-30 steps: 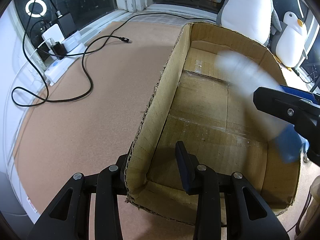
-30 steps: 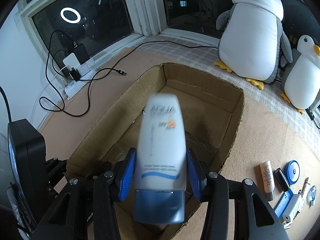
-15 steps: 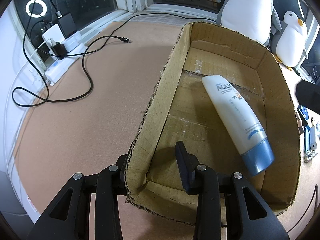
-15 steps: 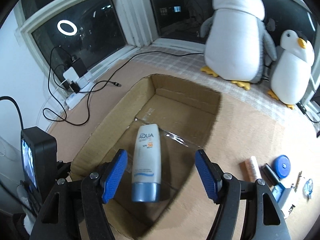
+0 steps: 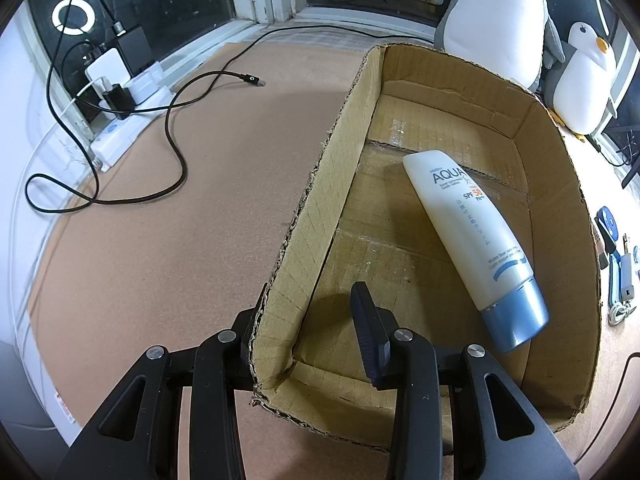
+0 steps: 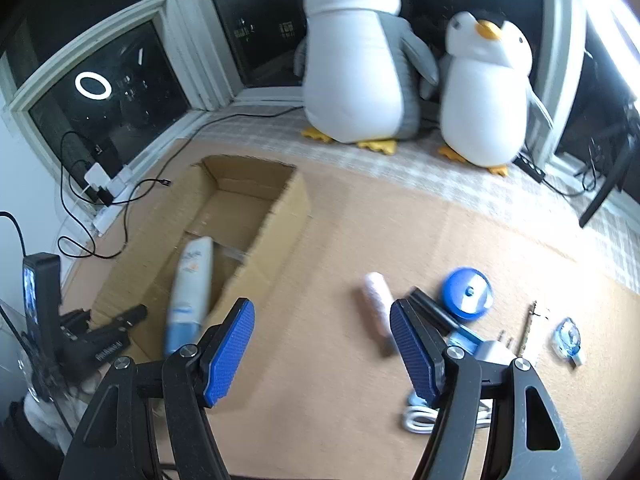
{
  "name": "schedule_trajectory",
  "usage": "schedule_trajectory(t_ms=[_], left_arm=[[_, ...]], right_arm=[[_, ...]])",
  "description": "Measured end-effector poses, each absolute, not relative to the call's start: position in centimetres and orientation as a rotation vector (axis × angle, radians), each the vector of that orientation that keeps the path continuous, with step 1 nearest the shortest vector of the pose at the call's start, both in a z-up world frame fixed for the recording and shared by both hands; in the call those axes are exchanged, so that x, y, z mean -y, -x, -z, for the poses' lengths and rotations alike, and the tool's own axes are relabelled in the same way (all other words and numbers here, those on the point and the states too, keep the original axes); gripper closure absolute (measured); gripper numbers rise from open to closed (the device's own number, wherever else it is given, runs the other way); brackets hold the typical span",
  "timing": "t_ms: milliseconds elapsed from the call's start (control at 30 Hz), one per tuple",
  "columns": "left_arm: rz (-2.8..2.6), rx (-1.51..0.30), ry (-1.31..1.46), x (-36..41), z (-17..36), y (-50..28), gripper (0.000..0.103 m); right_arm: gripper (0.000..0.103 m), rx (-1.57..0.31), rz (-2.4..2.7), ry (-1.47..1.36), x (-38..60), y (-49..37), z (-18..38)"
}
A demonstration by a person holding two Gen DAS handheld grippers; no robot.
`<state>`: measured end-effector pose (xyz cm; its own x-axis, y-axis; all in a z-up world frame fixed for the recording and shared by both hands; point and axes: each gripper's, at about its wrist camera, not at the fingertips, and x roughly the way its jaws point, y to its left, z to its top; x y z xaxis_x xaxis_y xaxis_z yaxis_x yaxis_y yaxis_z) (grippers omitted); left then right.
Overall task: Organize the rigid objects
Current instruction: 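Release the tube in the box, then grasp the pink-and-white tube with the right tool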
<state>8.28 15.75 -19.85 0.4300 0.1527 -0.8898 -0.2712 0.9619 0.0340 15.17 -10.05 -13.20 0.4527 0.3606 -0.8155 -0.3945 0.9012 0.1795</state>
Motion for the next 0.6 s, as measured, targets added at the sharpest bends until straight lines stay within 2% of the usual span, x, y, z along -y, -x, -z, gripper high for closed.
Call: schedule_trajectory(t_ms=[367,433,500,600], left_arm=[[-0.264,-1.096,0.121,-15.8,19.9,-8.3,0.067],[-0.265,-1.096,0.121,-15.8,19.9,-8.3,0.067],[-0.265,-1.096,0.121,-15.9,19.9,-8.3,0.067],[-0.265,-1.096,0.121,-15.8,19.9,-8.3,0.067]], right_arm=[[0.037,-1.059,-0.483,0.104,12.2,-16.8,16.1],[0.039,-1.072,-0.49,0.12,11.9,-17.2,16.6],[0.047,-1.091,-0.504,0.125,11.6,-17.6,17.2],[0.053,-1.123,-0.511,0.132,11.2,-18.4,18.1]])
